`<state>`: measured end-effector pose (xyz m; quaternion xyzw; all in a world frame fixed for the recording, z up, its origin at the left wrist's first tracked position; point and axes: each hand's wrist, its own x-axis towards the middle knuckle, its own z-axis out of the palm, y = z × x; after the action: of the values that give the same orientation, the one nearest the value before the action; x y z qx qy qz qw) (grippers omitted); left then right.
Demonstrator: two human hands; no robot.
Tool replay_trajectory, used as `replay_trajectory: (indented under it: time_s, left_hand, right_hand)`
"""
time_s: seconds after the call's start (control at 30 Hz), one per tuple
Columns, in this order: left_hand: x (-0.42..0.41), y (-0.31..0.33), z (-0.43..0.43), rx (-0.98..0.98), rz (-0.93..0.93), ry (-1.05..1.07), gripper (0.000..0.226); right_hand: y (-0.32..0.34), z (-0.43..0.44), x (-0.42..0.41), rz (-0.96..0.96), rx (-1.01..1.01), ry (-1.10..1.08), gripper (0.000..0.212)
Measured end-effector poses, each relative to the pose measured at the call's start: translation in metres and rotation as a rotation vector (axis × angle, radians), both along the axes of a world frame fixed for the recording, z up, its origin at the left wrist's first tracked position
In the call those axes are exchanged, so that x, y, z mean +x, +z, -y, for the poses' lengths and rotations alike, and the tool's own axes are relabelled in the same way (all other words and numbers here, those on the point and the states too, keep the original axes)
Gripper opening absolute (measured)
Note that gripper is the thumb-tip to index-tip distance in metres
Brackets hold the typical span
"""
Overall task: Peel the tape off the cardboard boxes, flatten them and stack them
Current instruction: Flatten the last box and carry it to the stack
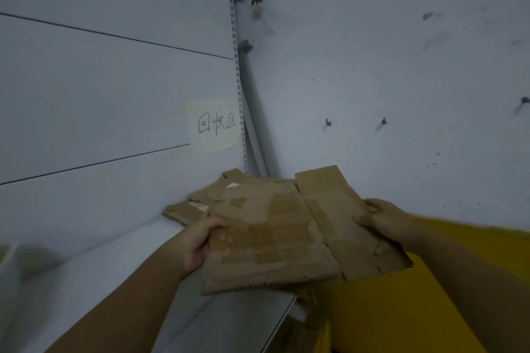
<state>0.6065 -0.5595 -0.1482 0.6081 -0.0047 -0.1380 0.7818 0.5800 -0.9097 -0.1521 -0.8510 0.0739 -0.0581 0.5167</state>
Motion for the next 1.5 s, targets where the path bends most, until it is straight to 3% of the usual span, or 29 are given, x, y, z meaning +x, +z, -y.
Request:
replay_trajectory:
  time_s: [0.3,0.5,0.77,1.03,1.1,1.2,1.27,1.33,1.4,1.5]
  left_hand:
    - [0.067,-0.008,0.038,-0.042,-0.008,0.154,0.054]
    - [0.113,-0.009,0.017,-0.014,0.071,0.286,0.061]
    - [0.18,0.003,-0.002,0.019,0.176,0.52,0.051]
    - [0.214,-0.013,-0.002,0.108,0.106,0.729,0.04]
    - [0.219,-0.025,-0.004,0.274,0.07,0.885,0.038]
    - [0.224,-0.045,0.002,0.684,-0.05,1.054,0.041]
    - [0.232,-0.054,0.006,1.131,-0.152,1.029,0.036]
    - [0.236,-0.058,0.008,1.483,-0.325,0.91,0.054]
    - [0.237,-0.053,0.01,1.513,-0.409,0.791,0.069]
    - [0.238,-0.034,0.013,1.572,-0.468,0.676,0.057]
  right_hand:
    - [0.003,0.034,0.129,0.037,-0.13,0.164,0.055]
    - [0.011,0.005,0.221,0.2,-0.251,0.228,0.052]
    - [0.021,-0.032,0.341,0.361,-0.393,0.461,0.056]
    - [-0.011,-0.079,0.441,0.412,-0.476,0.635,0.036]
    - [-0.03,-0.093,0.466,0.466,-0.539,0.664,0.034]
    - [-0.064,-0.113,0.496,0.508,-0.602,0.777,0.035]
    - [-0.074,-0.123,0.503,0.486,-0.563,0.906,0.036]
    - [-0.076,-0.125,0.506,0.543,-0.55,0.962,0.038]
    - [-0.074,-0.123,0.507,0.551,-0.521,0.976,0.041]
    - [-0.061,-0.118,0.513,0.544,-0.55,1.084,0.03]
